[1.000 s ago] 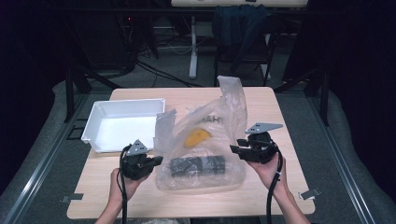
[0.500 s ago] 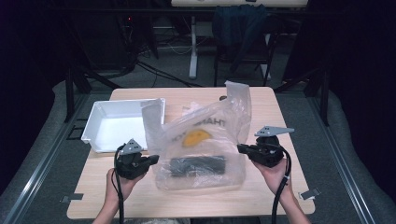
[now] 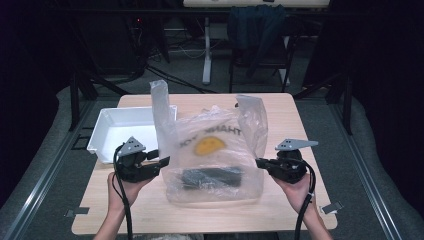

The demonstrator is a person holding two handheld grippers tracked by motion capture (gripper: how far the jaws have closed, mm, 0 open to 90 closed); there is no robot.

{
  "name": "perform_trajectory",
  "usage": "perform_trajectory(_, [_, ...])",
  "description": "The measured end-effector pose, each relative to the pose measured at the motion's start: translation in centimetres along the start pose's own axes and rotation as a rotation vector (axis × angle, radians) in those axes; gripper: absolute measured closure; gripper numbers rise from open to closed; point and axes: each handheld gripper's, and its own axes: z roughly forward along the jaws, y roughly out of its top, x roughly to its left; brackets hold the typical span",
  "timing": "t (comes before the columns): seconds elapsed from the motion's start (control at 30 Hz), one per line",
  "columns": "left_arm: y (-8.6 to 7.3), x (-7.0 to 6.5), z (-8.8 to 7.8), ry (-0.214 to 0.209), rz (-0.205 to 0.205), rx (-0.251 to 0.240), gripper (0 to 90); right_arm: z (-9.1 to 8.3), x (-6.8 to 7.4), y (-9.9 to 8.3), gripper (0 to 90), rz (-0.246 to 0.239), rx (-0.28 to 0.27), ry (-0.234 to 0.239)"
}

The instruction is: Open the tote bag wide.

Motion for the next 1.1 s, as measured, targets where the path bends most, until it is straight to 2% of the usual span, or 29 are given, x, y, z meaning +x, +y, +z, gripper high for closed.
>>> perform_trajectory(0.03, [0.2,0.0,0.3,0.006,0.001,-0.006,58.7,-0.1,0.0,0.0,90.0,-0.001,0.003,-0.001])
perform_trajectory(0.1, [0.1,0.2,1.0,0.006,-0.006,0.013,69.7,-0.2,0.0,-0.2,90.0,0.005,0.005,-0.001])
perform_trajectory(0.13, [-0.4,0.6,1.7,-0.010,-0.013,0.016,83.1,-0.3,0.0,-0.4,90.0,0.009,0.005,-0.003])
perform_trajectory(0.2, [-0.6,0.7,2.0,-0.013,-0.016,0.026,89.4,-0.3,0.0,-0.5,90.0,0.007,0.008,-0.004])
perform_trajectory(0.27, [-1.2,1.0,2.4,-0.023,-0.027,0.040,90.0,-0.3,-0.1,-0.9,90.0,0.015,0.019,-0.003])
perform_trajectory(0.53, [-2.2,1.6,2.1,-0.043,-0.050,0.059,90.0,0.6,-0.9,-1.5,90.0,0.035,0.058,0.000])
perform_trajectory(0.6, [-2.7,1.8,2.0,-0.051,-0.063,0.073,90.0,1.5,-1.2,-1.8,90.0,0.040,0.090,0.000])
perform_trajectory(0.73, [-3.2,1.9,1.9,-0.059,-0.061,0.103,90.0,2.6,-1.6,-1.9,90.0,0.048,0.131,0.004])
perform_trajectory(0.8, [-3.5,2.0,2.1,-0.062,-0.068,0.110,90.0,2.8,-1.7,-1.9,90.0,0.051,0.128,0.007])
perform_trajectory(0.83, [-3.8,2.3,2.4,-0.074,-0.077,0.136,90.0,3.2,-2.0,-2.0,90.0,0.064,0.149,0.011])
perform_trajectory(0.97, [-4.2,2.6,2.9,-0.072,-0.086,0.164,90.0,4.1,-2.2,-2.2,90.0,0.069,0.178,0.015])
perform_trajectory(1.1, [-4.5,2.8,3.2,-0.076,-0.108,0.187,89.8,4.2,-2.1,-2.1,90.0,0.052,0.177,0.015])
